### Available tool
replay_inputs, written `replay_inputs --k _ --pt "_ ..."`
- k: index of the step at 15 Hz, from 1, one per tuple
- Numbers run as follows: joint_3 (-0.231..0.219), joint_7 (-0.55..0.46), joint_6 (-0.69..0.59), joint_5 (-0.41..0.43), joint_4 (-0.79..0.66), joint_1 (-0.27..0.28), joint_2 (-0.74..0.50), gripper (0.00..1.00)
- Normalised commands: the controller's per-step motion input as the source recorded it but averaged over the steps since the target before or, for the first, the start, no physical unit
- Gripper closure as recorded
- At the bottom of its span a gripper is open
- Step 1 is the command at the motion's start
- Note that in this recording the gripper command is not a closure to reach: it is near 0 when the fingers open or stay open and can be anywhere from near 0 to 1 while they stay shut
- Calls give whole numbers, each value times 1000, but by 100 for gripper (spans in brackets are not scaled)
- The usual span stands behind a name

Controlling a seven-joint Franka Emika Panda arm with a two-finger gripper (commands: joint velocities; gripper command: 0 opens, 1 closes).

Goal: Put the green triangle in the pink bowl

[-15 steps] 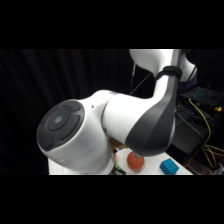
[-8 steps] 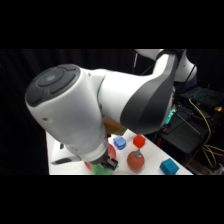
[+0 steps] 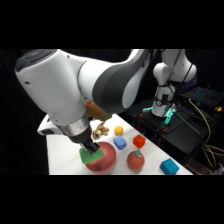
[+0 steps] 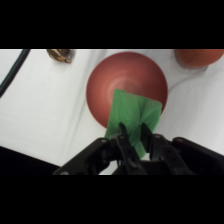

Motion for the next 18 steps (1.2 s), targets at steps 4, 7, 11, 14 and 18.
replay_inputs --k 4,7,11,14,18 --pt "-15 140 172 -58 -399 -40 -282 69" --pt "2 101 118 -39 -332 -34 -275 69" --pt "4 80 107 -42 -291 -20 -272 66" --pt "8 65 93 -34 -233 -20 -229 65" --pt "4 46 64 -38 -120 -19 -140 61"
